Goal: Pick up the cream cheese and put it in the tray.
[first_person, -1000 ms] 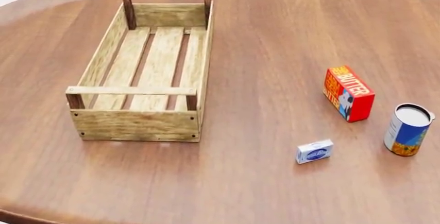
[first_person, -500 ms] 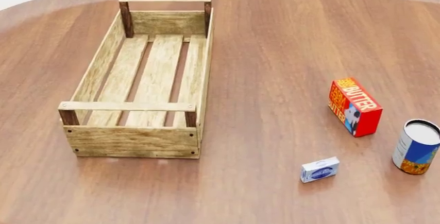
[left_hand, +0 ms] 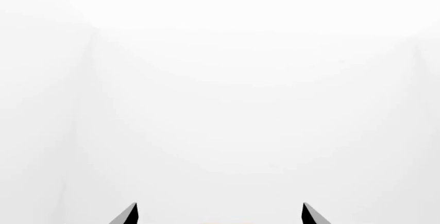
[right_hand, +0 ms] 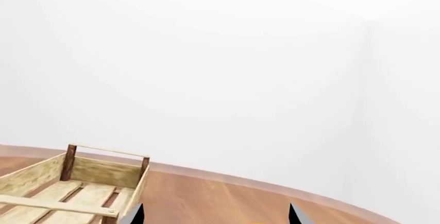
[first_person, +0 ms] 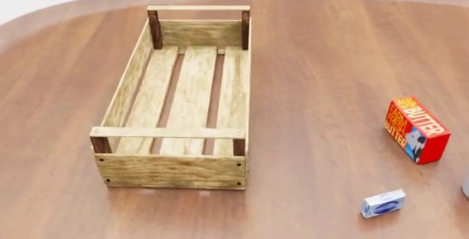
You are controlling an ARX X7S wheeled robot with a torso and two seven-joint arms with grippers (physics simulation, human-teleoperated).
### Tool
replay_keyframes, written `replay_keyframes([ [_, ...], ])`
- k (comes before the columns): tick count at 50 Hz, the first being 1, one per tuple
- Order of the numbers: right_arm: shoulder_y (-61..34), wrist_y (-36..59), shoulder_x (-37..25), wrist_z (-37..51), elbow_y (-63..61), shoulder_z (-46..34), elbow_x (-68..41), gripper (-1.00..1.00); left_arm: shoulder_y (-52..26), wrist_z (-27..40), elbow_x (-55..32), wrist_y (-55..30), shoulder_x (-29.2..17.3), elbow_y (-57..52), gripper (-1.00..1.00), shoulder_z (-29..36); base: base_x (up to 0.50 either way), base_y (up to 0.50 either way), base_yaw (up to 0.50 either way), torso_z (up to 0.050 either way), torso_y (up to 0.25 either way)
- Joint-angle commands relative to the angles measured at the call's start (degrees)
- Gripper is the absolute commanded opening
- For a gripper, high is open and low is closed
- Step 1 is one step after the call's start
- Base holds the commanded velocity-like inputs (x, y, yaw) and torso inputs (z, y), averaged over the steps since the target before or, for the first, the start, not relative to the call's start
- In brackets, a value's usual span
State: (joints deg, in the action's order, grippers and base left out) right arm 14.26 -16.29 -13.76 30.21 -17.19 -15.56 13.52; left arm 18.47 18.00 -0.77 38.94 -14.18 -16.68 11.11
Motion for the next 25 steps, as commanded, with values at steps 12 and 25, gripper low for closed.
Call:
replay_keyframes([
  [12,-0.15,-0.38,-0.6,0.77,0.16,-0.49,-0.28,1.0,-0.05,0.69,0.1,0.09,-0.52,0.01,1.0,0.42,0.15,0.27,0.0,0.0,0.0],
  [25,-0.26,-0.36,-0.99,0.96,0.11,-0.64,-1.02,1.0,-0.19,1.04,0.09,0.1,-0.78,0.12,1.0,0.7,0.15,0.24,0.0,0.0,0.0],
])
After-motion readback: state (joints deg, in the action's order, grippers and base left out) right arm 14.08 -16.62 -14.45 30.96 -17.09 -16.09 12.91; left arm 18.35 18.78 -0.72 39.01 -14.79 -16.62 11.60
